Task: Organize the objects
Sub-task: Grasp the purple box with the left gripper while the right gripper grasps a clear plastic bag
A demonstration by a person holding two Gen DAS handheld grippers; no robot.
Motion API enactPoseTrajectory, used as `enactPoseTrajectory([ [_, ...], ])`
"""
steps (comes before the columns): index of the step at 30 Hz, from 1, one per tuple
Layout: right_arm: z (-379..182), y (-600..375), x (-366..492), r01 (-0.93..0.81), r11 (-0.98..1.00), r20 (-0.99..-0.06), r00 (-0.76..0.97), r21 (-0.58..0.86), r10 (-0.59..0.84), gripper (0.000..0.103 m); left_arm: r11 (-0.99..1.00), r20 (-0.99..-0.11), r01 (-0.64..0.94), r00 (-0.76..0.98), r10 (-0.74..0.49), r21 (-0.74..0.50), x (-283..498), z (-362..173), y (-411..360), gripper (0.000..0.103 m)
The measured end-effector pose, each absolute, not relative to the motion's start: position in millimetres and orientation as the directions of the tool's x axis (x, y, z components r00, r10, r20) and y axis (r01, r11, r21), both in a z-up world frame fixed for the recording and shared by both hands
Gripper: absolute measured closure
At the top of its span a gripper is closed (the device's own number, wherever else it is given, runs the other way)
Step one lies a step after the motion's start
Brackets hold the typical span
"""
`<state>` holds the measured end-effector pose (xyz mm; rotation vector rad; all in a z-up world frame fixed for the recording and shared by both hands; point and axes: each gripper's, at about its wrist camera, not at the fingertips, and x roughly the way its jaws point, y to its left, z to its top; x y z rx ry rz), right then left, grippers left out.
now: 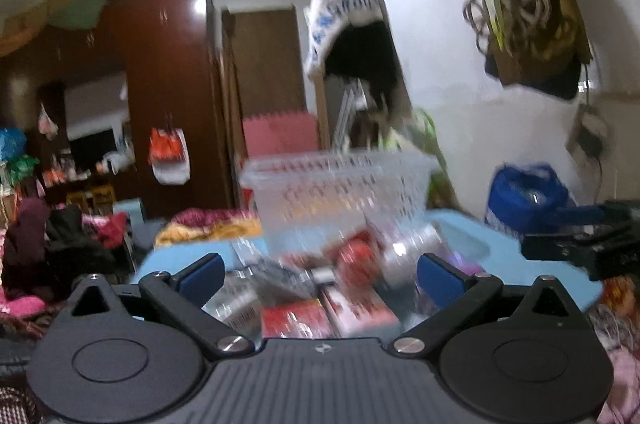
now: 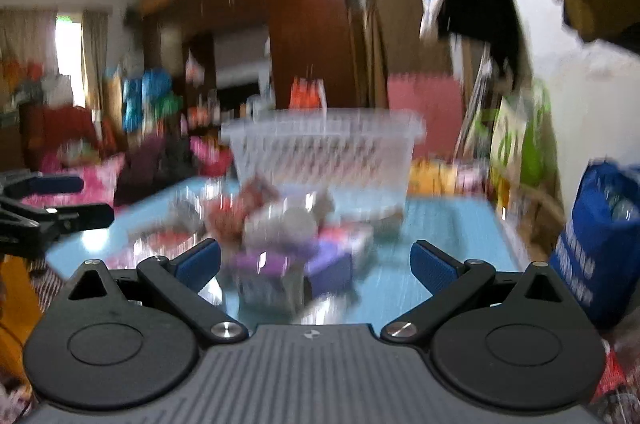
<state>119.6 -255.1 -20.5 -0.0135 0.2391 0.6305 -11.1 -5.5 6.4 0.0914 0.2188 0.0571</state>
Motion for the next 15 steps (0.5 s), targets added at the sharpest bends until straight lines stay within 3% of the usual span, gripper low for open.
enactPoseTrajectory([
  [5, -23, -245, 124, -0.57, 0.821, -0.326, 0.773, 0.021, 0.544, 0.0, 0.993, -0.268, -0.105, 0.957, 0.114, 0.046, -3, 7, 19, 0.0],
  [8, -32, -243, 127, -0.6, 0.8, -0.352, 0.746, 0.014, 0.566, 0.0, 0.999, -0.319, -0.045, 0.947, 0.045, 0.009, -3, 0, 35, 0.0],
  [15, -56, -239, 134, -0.615, 0.788, -0.404, 0.718, 0.011, 0.566, 0.0, 0.999, -0.395, -0.037, 0.917, 0.05, 0.04, -1, -30, 36, 0.005],
])
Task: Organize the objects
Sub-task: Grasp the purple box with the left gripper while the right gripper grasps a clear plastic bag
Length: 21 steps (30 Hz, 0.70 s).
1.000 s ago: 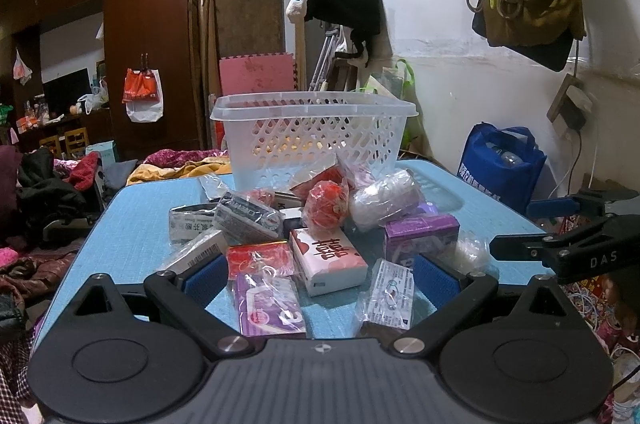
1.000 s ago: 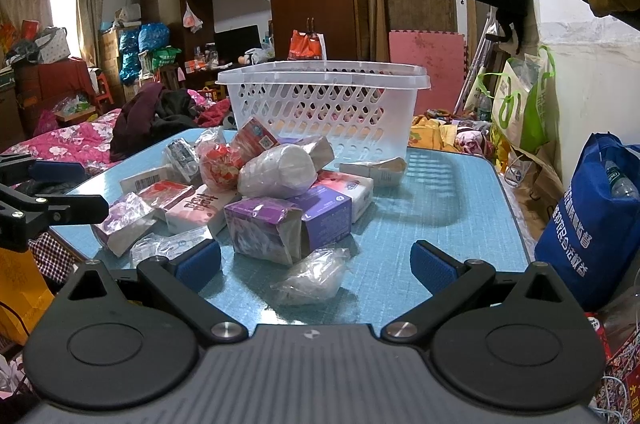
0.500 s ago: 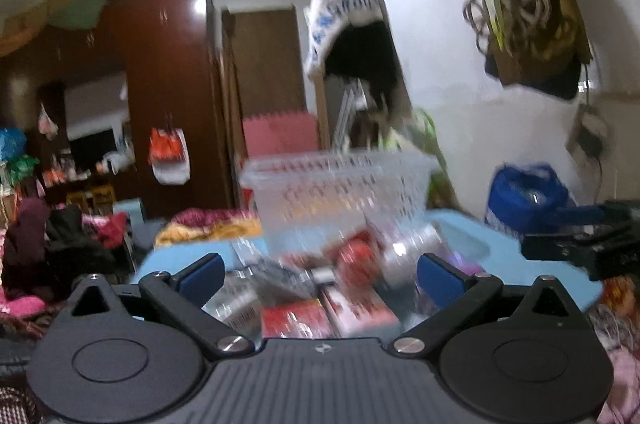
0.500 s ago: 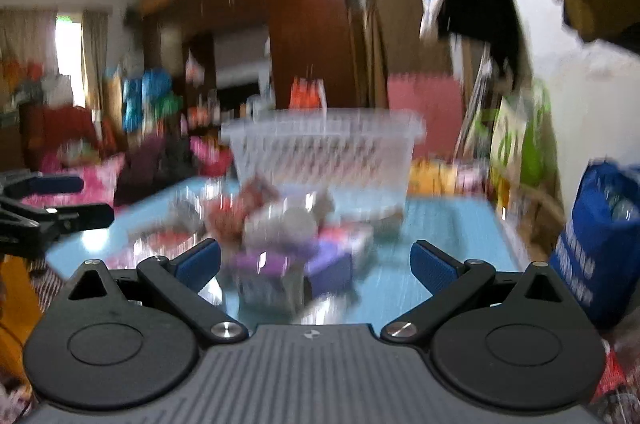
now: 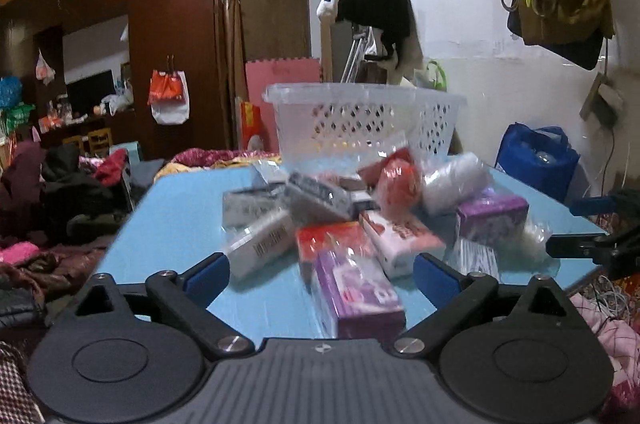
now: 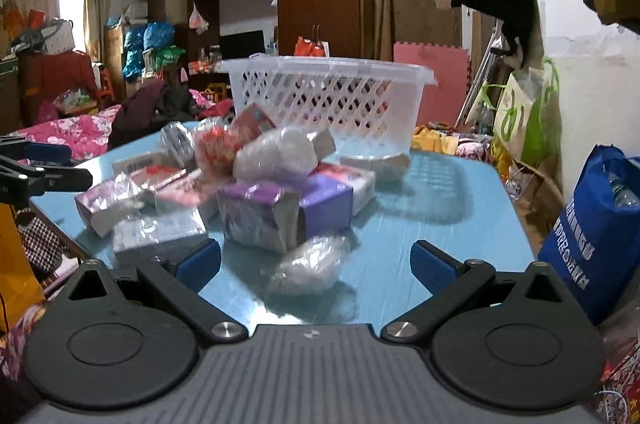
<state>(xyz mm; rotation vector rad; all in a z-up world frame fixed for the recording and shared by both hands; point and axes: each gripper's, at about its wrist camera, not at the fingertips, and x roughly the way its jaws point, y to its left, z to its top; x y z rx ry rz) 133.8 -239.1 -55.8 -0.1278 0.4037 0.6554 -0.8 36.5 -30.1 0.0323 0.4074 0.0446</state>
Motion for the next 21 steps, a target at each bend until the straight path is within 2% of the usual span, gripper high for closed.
enactPoseTrajectory([
  [5, -61, -235, 135, -0.617, 0.787, -0.404, 0.722, -0.012, 0.561, 0.002, 0.997, -0.401, -0.015, 0.915, 0.042, 0.069, -3, -46, 30, 0.008],
  [8, -66, -233, 137, -0.62, 0.784, -0.413, 0.722, -0.029, 0.555, 0.01, 0.998, -0.404, -0.02, 0.913, 0.045, 0.066, 0, -51, 29, 0.01],
  [13, -72, -231, 138, -0.635, 0.771, -0.42, 0.709, -0.034, 0.566, 0.028, 0.997, -0.403, -0.032, 0.913, 0.058, 0.071, 5, -58, 28, 0.02],
  [14, -73, -231, 137, -0.639, 0.768, -0.422, 0.708, -0.04, 0.567, 0.036, 0.997, -0.4, -0.034, 0.915, 0.06, 0.073, 6, -59, 27, 0.022],
  [15, -73, -231, 137, -0.641, 0.766, -0.417, 0.707, -0.039, 0.571, 0.043, 0.996, -0.399, -0.034, 0.915, 0.062, 0.077, 8, -61, 26, 0.031],
  [16, -72, -233, 136, -0.641, 0.767, -0.418, 0.706, -0.036, 0.571, 0.048, 0.996, -0.399, -0.03, 0.915, 0.059, 0.08, 9, -62, 25, 0.045],
  [17, -71, -235, 137, -0.636, 0.771, -0.416, 0.711, -0.037, 0.567, 0.054, 0.997, -0.4, -0.026, 0.915, 0.053, 0.073, 9, -63, 25, 0.049],
  [21, -66, -246, 137, -0.612, 0.79, -0.414, 0.73, -0.041, 0.544, 0.056, 0.998, -0.386, -0.035, 0.921, 0.056, 0.061, 9, -61, 29, 0.049],
])
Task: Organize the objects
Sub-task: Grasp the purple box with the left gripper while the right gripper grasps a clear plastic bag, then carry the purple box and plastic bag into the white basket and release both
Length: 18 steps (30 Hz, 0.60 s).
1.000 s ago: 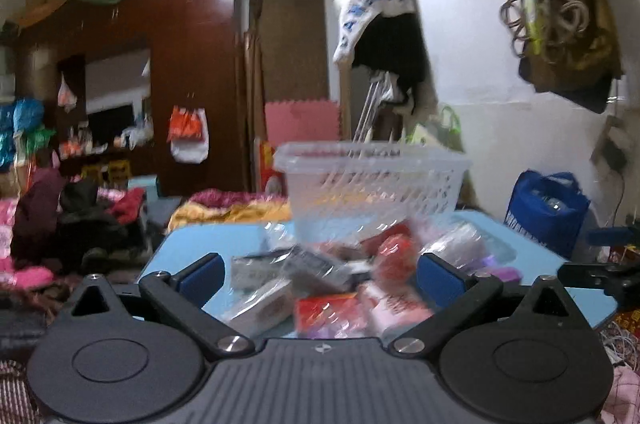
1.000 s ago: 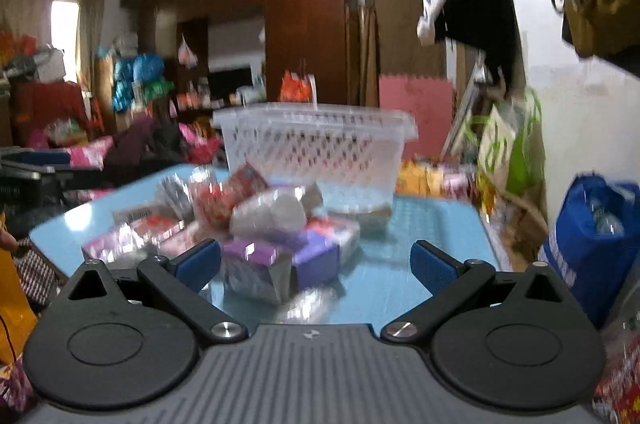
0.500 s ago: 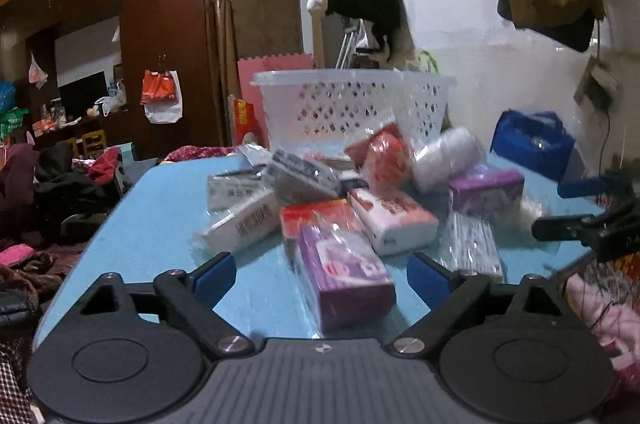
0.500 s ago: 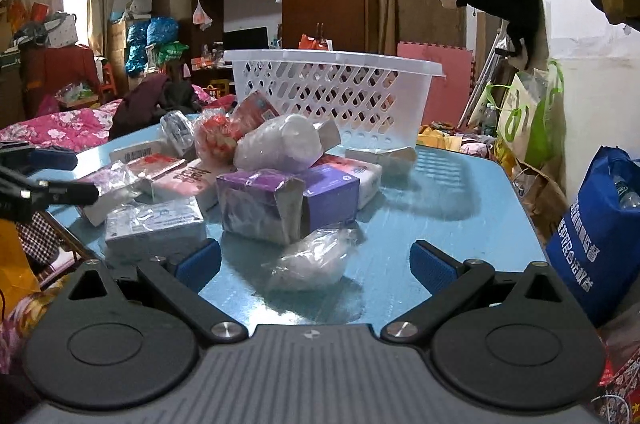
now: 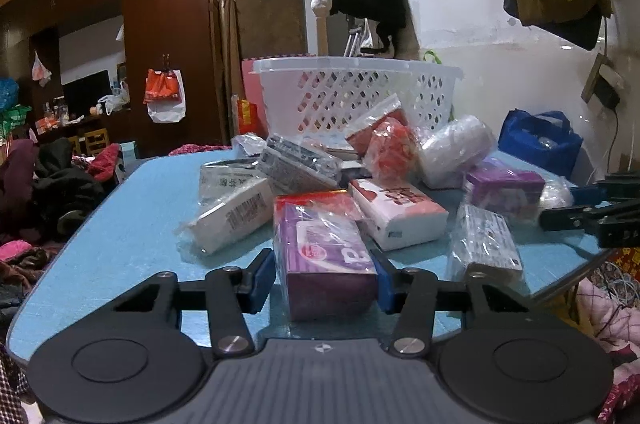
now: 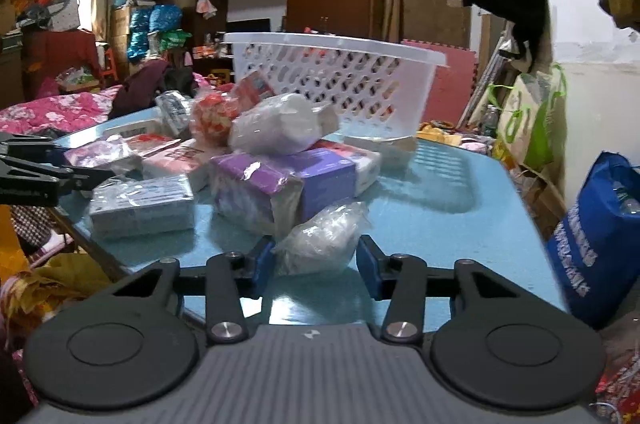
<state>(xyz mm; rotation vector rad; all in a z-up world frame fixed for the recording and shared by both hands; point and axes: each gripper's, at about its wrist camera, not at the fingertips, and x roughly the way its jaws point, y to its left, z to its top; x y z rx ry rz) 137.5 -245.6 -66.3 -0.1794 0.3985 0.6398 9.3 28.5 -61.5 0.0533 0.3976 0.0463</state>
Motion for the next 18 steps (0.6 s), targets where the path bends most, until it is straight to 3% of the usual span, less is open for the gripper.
enactPoseTrajectory([
  [13, -58, -269, 150, -0.575, 0.818, -0.402, 0.75, -0.001, 0.526, 0.058, 0.998, -0.296, -0.058, 0.953, 0.061, 0.02, -2, -39, 44, 0.05],
  [18, -68, -280, 166, -0.566, 0.825, -0.467, 0.733, -0.014, 0.495, 0.055, 0.998, -0.314, -0.063, 0.947, 0.061, 0.003, 4, -39, 50, 0.05],
])
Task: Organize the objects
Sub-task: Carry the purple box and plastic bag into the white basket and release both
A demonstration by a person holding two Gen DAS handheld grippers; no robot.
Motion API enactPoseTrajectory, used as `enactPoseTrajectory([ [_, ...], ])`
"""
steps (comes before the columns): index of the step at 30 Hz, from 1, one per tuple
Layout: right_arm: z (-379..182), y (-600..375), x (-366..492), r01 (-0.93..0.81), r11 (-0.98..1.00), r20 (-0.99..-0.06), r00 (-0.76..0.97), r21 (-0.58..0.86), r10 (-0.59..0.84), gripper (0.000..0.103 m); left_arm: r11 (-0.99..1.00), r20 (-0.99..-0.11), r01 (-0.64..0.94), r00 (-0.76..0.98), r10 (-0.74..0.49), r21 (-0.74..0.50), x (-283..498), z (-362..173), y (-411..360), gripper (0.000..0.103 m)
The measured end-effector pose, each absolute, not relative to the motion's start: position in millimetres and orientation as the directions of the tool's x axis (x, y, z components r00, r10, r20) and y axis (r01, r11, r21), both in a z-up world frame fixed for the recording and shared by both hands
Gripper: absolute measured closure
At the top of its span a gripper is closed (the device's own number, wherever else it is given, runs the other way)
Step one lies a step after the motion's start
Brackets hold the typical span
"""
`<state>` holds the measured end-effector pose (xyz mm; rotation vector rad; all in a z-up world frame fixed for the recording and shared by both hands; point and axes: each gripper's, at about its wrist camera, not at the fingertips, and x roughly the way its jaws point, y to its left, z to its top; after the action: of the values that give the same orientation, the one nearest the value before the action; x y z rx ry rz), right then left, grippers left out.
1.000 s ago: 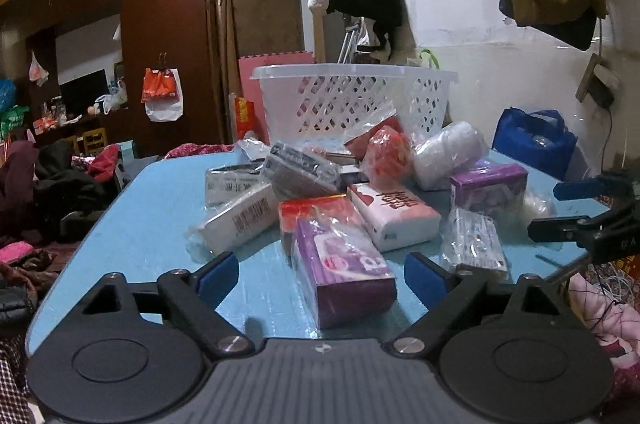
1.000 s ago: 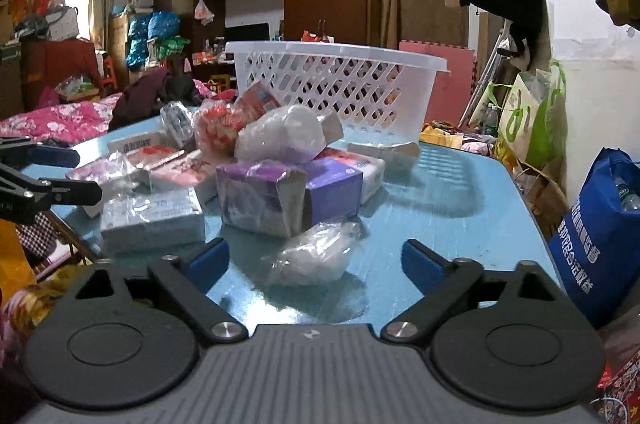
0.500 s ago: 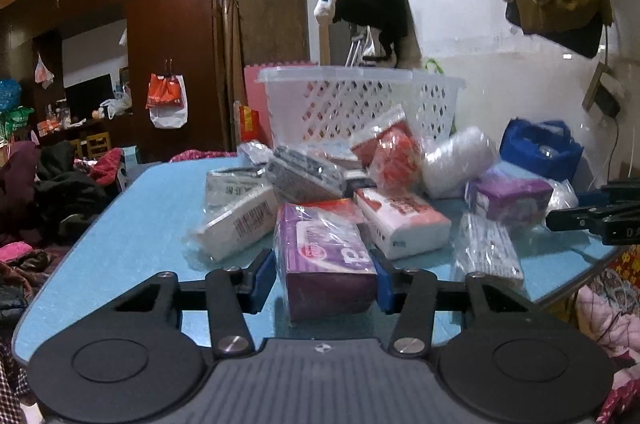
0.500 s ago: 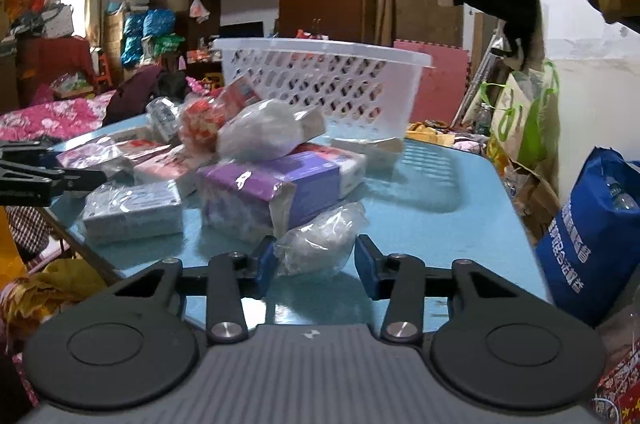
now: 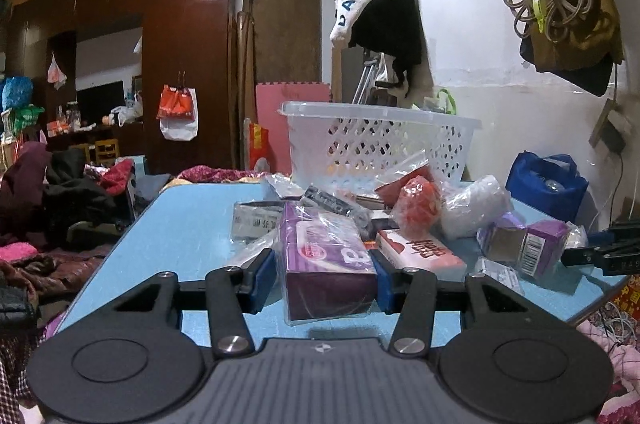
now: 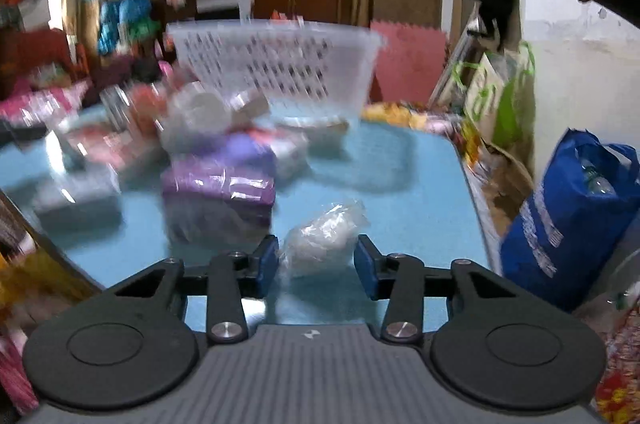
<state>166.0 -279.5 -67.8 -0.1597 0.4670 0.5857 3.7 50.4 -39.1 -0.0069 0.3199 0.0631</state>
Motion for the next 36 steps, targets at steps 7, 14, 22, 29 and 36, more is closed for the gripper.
enactPoseTrajectory([
  [7, -63, -290, 164, -0.557, 0.83, -0.449, 0.739, 0.011, 0.502, 0.054, 0.998, -0.313, -0.055, 0.948, 0.054, 0.007, 2, -41, 50, 0.049],
  [14, -53, -300, 165, -0.535, 0.844, -0.419, 0.762, 0.021, 0.494, 0.061, 0.998, -0.294, -0.053, 0.955, 0.047, -0.015, 1, -35, 53, 0.049],
  [22, 24, -284, 189, -0.594, 0.802, -0.26, 0.766, 0.066, 0.589, 0.061, 0.997, -0.209, 0.0, 0.978, -0.015, -0.074, 37, 29, 58, 0.049],
  [29, 90, -185, 272, -0.626, 0.78, -0.233, 0.762, -0.02, 0.605, 0.061, 0.993, -0.294, 0.056, 0.952, -0.085, -0.107, 170, 86, 52, 0.049],
  [36, 64, -146, 328, -0.621, 0.783, -0.345, 0.732, 0.016, 0.587, 0.056, 0.989, -0.43, 0.017, 0.9, -0.08, -0.147, 250, 63, 54, 0.048],
])
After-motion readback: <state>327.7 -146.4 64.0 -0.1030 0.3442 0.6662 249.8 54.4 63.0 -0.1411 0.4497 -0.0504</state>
